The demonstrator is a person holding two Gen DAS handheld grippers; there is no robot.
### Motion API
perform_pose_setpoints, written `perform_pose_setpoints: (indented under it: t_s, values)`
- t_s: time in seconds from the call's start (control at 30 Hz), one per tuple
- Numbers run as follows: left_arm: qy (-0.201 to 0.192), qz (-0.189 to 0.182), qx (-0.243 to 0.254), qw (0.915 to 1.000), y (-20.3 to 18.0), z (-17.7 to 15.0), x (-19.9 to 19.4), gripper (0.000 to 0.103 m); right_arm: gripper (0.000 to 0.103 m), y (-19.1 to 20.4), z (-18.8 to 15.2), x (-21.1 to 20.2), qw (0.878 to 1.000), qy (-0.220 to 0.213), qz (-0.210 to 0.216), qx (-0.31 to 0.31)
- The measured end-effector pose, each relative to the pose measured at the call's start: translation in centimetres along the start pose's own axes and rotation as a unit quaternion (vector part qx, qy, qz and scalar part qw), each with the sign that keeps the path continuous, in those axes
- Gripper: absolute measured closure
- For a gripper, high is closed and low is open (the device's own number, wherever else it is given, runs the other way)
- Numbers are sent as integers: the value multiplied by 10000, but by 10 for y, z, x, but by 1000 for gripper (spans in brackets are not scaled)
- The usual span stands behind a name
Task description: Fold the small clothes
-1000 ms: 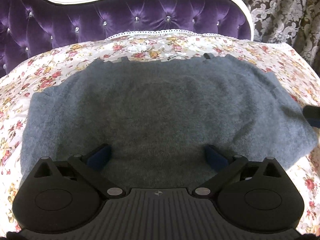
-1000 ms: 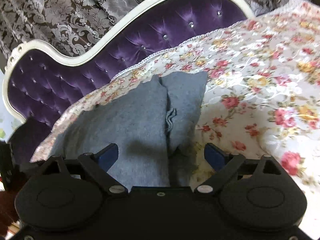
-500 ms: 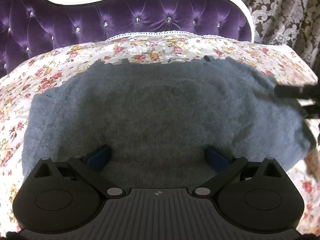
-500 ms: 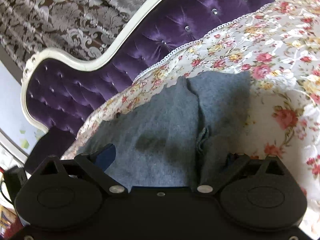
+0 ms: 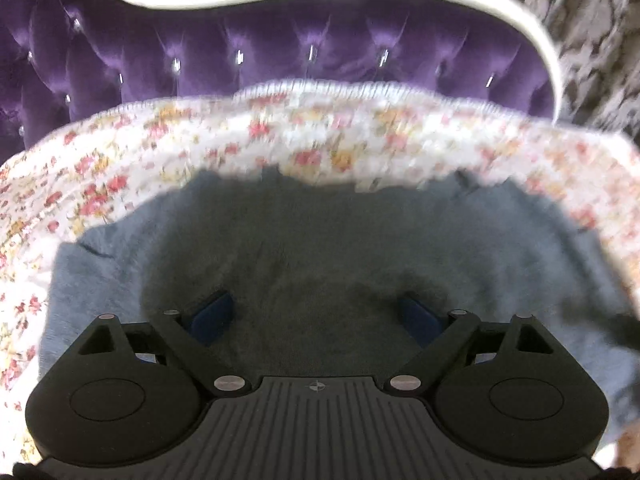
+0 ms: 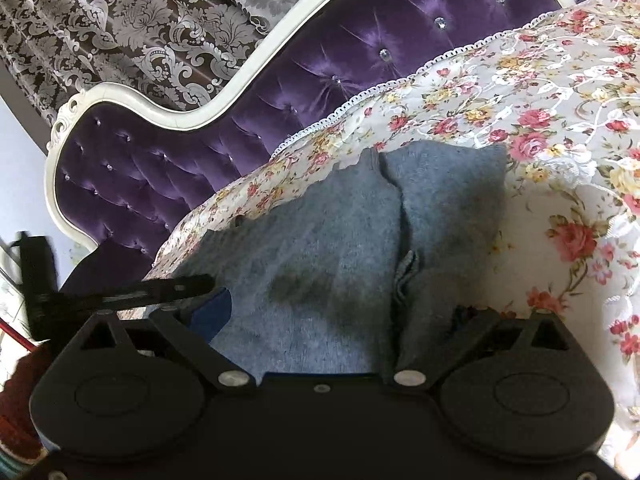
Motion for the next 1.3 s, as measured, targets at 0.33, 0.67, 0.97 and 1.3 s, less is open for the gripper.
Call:
perform_pose_setpoints:
  t_s: [0.33, 0.67, 0.97, 1.3]
  values:
    - [-317, -193, -452, 9983, 16, 1, -34, 13, 40, -5, 1, -5, 9990, 139, -428, 22]
    - [-452, 503, -699, 9953, 71, -52, -119, 12, 74, 25, 14, -16, 9946, -62, -1014, -226]
    - [-609, 318, -1287, 9893, 124, -103, -163, 12, 74, 150, 35, 5, 9921, -84, -528, -1133]
    - [-663, 301, -1460, 9866, 149, -134, -186, 12, 75, 278, -25, 105, 9749, 605, -54, -2143]
Point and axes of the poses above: each gripper's, at about its wrist camera, not at the fingertips, and x roughly the way its jaws point, y to its left, z to its top, the point moved 5 cm from there along x, roughly the way its jaws point, and after that the axes turned 9 degrees about -z, right-handed, at the moved point
